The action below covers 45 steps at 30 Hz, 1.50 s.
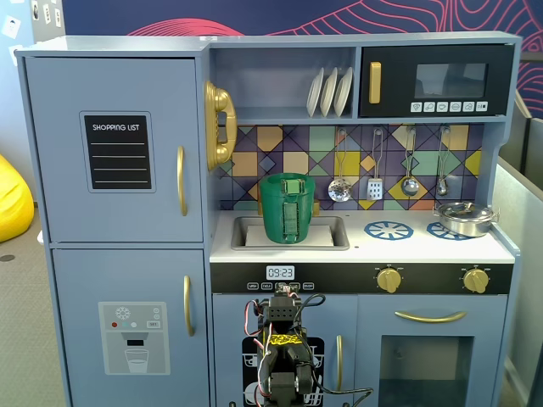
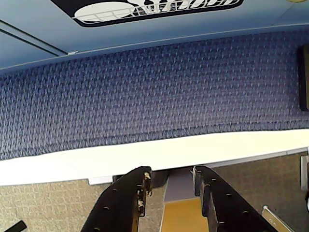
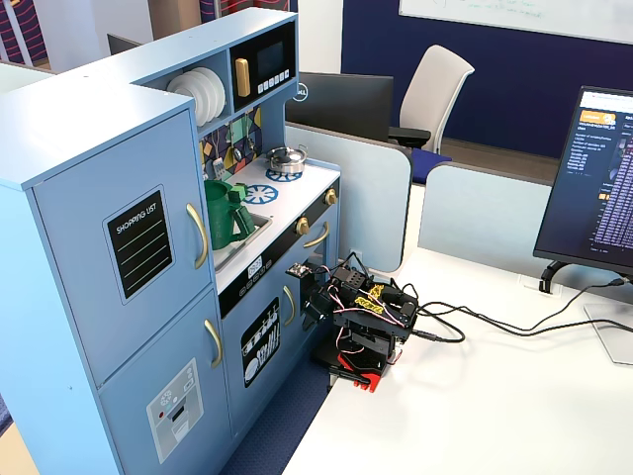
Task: Take off the lid from the green recipient and place it on the counter
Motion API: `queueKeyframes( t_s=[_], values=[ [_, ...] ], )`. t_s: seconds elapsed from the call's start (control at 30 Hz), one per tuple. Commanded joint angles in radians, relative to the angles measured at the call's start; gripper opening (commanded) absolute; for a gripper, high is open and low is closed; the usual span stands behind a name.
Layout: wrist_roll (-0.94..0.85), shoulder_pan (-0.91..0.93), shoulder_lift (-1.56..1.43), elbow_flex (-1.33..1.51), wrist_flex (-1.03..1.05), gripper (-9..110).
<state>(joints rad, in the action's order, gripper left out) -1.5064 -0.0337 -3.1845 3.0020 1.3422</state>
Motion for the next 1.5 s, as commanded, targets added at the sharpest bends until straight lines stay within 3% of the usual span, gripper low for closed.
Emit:
queueKeyframes(
  t_s=[0.0,0.4,0.5,0.6,0.9,1.1,1.17,1.3,1.47],
  values=[
    [-0.012,0.086,0.014,-0.002,0.184,0],
    [0.011,0.087,0.005,-0.005,0.186,0],
    [0.095,0.138,0.008,-0.038,0.061,0],
    [0.041,0.149,0.008,-0.170,-0.078,0],
    [-0.097,0.144,0.160,-0.520,-0.868,0],
    [-0.202,0.123,0.293,-0.693,-0.933,0],
    [-0.198,0.115,0.330,-0.741,-0.946,7],
    [-0.183,0.118,0.420,-0.850,-0.953,33],
    [-0.169,0.132,0.482,-0.897,-1.002,40]
  ],
)
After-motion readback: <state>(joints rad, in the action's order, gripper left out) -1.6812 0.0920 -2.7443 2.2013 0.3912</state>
